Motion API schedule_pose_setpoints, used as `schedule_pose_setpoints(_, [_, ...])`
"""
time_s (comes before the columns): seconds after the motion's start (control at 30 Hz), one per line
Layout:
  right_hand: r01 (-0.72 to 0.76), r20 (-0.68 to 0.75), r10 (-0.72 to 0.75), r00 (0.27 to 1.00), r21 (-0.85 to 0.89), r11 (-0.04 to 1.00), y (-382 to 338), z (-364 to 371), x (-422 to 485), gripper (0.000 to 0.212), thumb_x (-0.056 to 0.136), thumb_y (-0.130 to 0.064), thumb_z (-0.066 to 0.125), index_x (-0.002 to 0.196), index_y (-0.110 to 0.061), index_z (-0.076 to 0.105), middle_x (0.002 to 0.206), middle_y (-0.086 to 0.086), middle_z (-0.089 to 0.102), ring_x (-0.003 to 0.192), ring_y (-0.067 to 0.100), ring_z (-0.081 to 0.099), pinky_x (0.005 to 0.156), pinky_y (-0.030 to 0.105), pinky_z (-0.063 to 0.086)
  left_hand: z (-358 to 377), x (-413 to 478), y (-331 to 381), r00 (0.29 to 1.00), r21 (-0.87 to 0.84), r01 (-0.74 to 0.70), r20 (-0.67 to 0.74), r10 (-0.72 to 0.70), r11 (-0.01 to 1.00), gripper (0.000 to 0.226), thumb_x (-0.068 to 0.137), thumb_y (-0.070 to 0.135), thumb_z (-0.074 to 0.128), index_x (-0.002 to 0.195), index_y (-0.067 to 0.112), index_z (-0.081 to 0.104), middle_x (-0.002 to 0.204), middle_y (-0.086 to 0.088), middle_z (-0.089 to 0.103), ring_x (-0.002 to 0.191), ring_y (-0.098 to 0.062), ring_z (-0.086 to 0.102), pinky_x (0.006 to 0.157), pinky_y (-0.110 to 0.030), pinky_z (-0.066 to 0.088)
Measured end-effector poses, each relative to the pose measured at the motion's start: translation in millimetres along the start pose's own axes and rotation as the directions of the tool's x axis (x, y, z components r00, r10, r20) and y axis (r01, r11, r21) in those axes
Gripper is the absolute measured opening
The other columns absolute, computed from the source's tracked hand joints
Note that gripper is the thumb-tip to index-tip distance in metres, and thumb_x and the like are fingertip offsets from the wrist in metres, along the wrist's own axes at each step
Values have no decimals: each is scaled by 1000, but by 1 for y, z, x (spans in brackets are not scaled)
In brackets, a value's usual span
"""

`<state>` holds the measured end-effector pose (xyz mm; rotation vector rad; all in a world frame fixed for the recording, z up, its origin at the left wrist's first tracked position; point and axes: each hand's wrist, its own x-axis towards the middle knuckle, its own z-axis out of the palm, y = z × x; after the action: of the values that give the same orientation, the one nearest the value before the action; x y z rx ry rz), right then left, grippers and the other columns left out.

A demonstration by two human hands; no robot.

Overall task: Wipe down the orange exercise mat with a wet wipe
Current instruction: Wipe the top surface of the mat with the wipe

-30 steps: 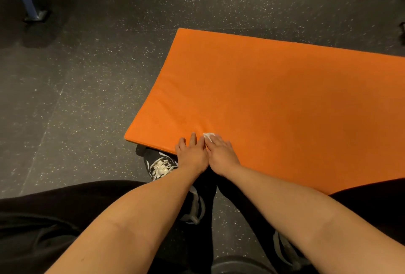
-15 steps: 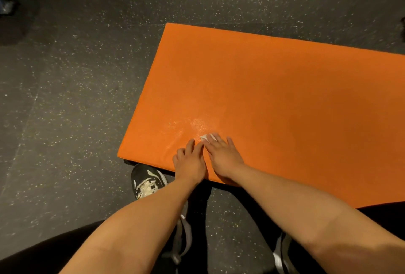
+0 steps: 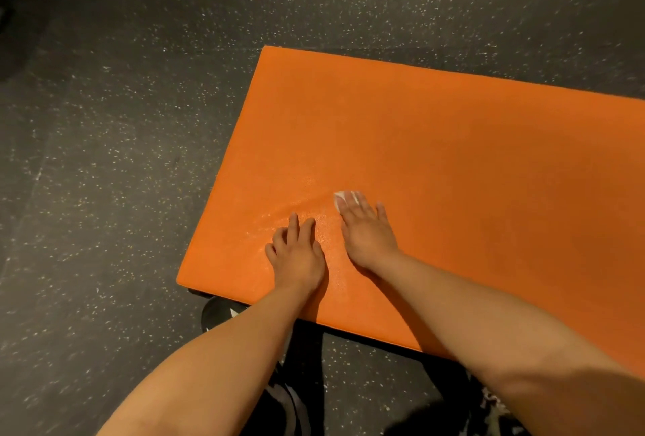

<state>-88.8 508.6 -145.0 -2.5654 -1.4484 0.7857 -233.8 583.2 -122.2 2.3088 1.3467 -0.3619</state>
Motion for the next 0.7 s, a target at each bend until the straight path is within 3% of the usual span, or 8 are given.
schedule_pose_setpoints(0.07, [-166, -48, 168, 985, 46, 985, -2, -8, 15, 61, 109, -25, 24, 162, -21, -4, 170, -2, -10, 155, 17, -16, 124, 50, -7, 0, 8, 2, 1000, -28, 5, 1, -5, 1000, 52, 100, 32, 39, 151, 39, 30, 168, 5, 5, 145, -28, 15, 115, -51, 15])
schedule_pose_setpoints(0.1, [-174, -54, 178, 982, 83, 981, -8, -8, 19, 62, 108, -24, 26, 162, -21, -4, 170, -2, -10, 155, 17, -16, 124, 50, -7, 1, 10, 3, 1000, -44, 14, 0, -14, 999, 52, 100, 31, 39, 150, 40, 31, 168, 6, 5, 144, -27, 15, 115, -51, 15])
schedule_pose_setpoints(0.27, [227, 27, -229, 973, 58, 972, -28, 10, 11, 60, 108, -21, 31, 163, -25, 8, 170, -6, -3, 155, 13, -12, 125, 47, -9, -1, 15, 1, 996, -137, 50, -61, -59, 989, 47, 98, 28, 44, 144, 40, 40, 166, 10, 16, 136, -23, 25, 111, -46, 17])
schedule_pose_setpoints(0.33, [228, -11, -228, 974, -6, 974, -17, 9, 20, 61, 108, -21, 30, 163, -28, 5, 170, -8, -5, 155, 13, -14, 123, 47, -13, -3, 20, -2, 996, -123, 55, -61, -63, 991, 49, 101, 30, 43, 148, 39, 36, 165, 10, 16, 135, -24, 26, 109, -44, 18])
schedule_pose_setpoints(0.43, [18, -64, -16, 998, 20, 1000, -17, -2, 36, 62, 108, -22, 30, 163, -24, 1, 170, -3, -8, 155, 16, -15, 123, 50, -11, -8, 25, -1, 998, -79, 65, -11, -66, 995, 56, 102, 33, 40, 156, 39, 23, 168, 8, 1, 136, -27, 25, 109, -44, 19])
schedule_pose_setpoints(0.5, [-29, -50, 33, 998, 74, 997, -31, -2, 35, 64, 107, -22, 32, 162, -22, 0, 170, -2, -8, 155, 17, -15, 123, 50, -10, -9, 25, 0, 998, -53, 62, 14, -62, 997, 58, 102, 33, 38, 157, 39, 20, 168, 7, -4, 134, -27, 25, 108, -44, 20])
schedule_pose_setpoints(0.63, [197, 43, -201, 979, 74, 978, -39, 11, 17, 61, 108, -23, 34, 163, -25, 6, 170, -5, -5, 155, 12, -13, 125, 48, -10, -13, 24, -1, 999, -134, 49, 22, -46, 990, 55, 100, 31, 41, 153, 37, 26, 168, 9, -1, 132, -25, 27, 105, -41, 20])
schedule_pose_setpoints(0.7, [242, 24, -242, 970, 30, 970, -28, 10, 22, 63, 107, -18, 35, 162, -29, 8, 170, -8, -3, 155, 11, -12, 123, 47, -14, -13, 22, -3, 999, -132, 31, 15, -30, 991, 54, 101, 31, 41, 153, 37, 26, 169, 9, 0, 132, -25, 27, 105, -41, 20])
